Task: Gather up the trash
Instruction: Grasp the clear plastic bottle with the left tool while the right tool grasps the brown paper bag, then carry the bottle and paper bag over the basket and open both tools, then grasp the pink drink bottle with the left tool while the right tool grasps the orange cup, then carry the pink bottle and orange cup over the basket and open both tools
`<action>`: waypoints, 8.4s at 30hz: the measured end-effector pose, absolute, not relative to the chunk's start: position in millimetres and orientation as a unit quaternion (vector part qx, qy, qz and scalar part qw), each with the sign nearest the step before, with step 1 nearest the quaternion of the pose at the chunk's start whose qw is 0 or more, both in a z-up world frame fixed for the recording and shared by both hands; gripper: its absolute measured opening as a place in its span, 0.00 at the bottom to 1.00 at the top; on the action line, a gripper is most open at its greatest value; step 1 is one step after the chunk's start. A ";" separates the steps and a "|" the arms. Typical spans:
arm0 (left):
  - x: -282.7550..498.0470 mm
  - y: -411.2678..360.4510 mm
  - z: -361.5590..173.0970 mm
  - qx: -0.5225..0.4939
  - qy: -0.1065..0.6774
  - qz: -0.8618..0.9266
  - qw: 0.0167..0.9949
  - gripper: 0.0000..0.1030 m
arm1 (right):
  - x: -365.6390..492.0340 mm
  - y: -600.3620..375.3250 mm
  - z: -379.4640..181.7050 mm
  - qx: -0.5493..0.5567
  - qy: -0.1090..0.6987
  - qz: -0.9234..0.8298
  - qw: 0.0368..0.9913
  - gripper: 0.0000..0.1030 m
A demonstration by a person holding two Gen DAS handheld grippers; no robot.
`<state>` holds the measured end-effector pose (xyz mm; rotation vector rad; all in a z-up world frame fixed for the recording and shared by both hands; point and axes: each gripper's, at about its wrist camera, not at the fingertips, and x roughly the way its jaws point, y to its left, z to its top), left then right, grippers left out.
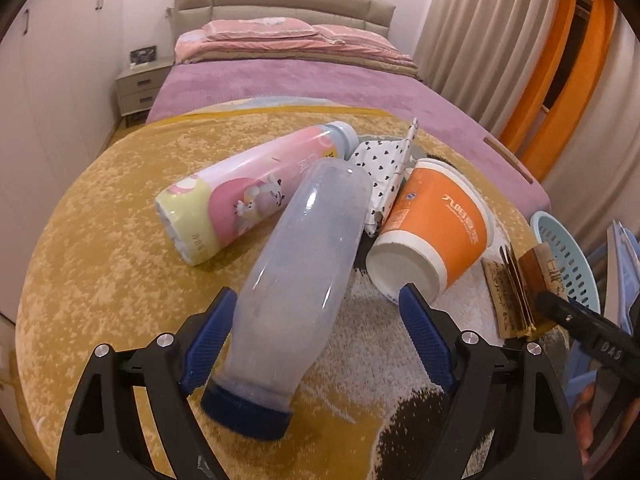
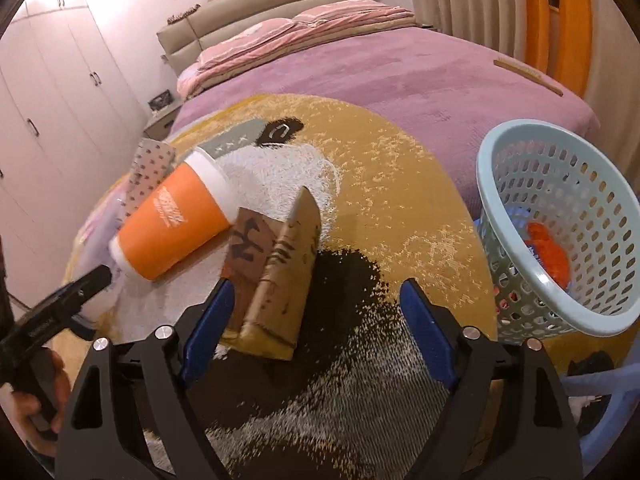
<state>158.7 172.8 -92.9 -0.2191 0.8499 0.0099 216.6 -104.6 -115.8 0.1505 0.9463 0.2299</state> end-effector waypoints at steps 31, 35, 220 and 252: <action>136.8 139.5 -36.8 -0.109 0.335 -0.006 0.936 0.49 | 212.6 -139.4 -73.5 0.065 0.409 0.140 0.899 0.08; 139.6 117.5 -27.6 -0.095 0.329 -0.027 0.939 0.49 | 210.4 -157.1 -63.4 0.077 0.398 0.133 0.905 0.08; 147.7 37.3 16.2 -0.053 0.315 -0.160 0.934 0.44 | 205.2 -183.2 -10.0 0.086 0.355 0.148 0.919 0.43; 252.4 -163.3 -45.6 -0.009 0.363 -0.249 0.898 0.44 | 283.6 -380.1 -127.4 0.247 0.460 -0.044 0.852 0.51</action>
